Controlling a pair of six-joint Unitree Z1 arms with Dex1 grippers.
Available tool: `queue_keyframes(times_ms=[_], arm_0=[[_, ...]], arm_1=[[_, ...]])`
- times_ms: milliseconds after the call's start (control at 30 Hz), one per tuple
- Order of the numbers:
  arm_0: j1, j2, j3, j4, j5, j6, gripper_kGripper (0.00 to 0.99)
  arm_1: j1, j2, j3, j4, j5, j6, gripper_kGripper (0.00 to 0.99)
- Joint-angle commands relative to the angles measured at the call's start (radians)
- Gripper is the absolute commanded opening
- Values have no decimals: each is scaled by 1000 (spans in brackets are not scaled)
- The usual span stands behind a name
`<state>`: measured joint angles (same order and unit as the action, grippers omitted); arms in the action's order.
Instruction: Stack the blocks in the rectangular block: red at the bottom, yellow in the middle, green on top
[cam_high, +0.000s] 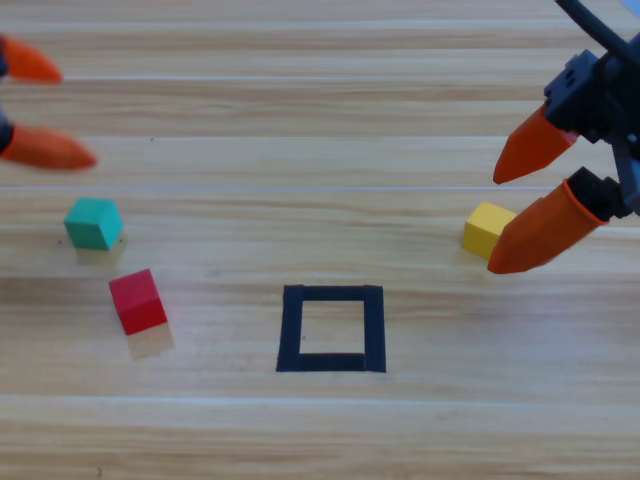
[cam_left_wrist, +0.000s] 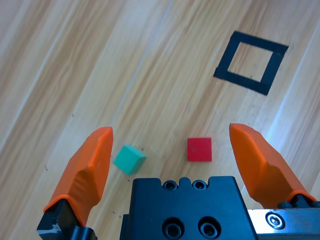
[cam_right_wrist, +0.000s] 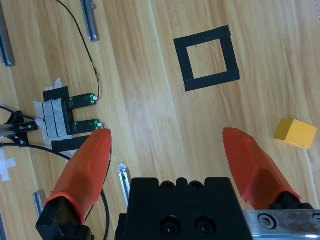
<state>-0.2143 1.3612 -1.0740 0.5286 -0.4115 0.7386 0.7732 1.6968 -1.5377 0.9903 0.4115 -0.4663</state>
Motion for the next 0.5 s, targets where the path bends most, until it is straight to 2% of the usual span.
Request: queue_keyframes(times_ms=[33, 100, 233, 333, 433, 500], arm_0=[[-168, 15, -89, 57, -3, -19, 990], [-229, 9, -93, 73, 28, -41, 990], [-382, 12, -84, 83, 143, -97, 990], [-427, 25, -66, 77, 174, -120, 990], [-448, 30, -64, 70, 175, -128, 990], [-462, 30, -70, 70, 183, -131, 990]], arm_1=[[25, 0, 11, 8, -19, 11, 980], [25, 0, 13, 8, -20, 14, 980], [25, -2, 16, 8, -26, 18, 980], [25, -9, 21, 8, -31, 20, 980], [25, -20, 21, 7, -37, 20, 980], [25, -20, 19, -1, -72, 20, 980]])
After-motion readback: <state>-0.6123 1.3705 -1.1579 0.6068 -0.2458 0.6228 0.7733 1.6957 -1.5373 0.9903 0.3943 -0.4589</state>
